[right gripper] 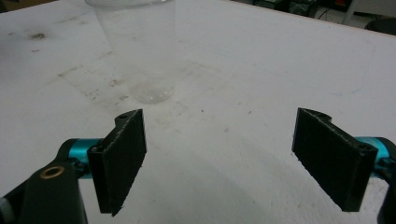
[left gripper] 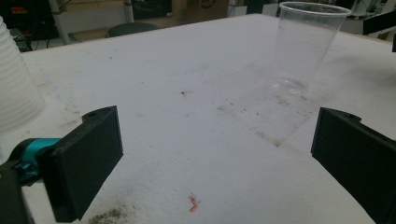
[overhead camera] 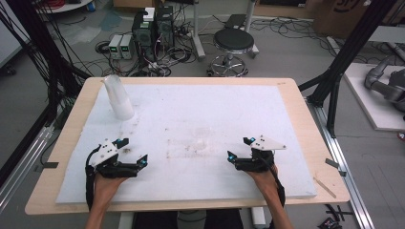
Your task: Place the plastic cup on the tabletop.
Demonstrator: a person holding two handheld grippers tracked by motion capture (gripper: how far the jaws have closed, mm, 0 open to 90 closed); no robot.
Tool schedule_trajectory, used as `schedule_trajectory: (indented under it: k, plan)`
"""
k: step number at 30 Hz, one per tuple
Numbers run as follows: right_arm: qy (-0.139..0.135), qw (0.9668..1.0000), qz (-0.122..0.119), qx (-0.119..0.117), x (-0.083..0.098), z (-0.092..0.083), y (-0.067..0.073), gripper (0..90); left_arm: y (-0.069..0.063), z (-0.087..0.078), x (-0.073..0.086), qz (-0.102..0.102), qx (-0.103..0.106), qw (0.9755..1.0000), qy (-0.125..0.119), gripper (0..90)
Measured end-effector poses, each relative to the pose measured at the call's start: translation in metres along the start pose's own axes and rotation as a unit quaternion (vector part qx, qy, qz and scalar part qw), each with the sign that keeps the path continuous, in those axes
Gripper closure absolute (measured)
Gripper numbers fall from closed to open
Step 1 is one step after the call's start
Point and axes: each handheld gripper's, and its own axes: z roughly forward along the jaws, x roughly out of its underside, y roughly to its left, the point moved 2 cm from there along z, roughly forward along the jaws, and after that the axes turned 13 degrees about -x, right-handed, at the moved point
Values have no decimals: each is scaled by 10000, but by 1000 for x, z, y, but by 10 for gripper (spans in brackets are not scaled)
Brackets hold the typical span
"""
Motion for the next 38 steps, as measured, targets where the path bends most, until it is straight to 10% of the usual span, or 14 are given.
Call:
schedule_trajectory:
  k: [38]
  plan:
    - [-177, 9996, -198, 89, 13, 0, 1, 180, -1, -4, 1, 18, -134, 9997, -183, 20]
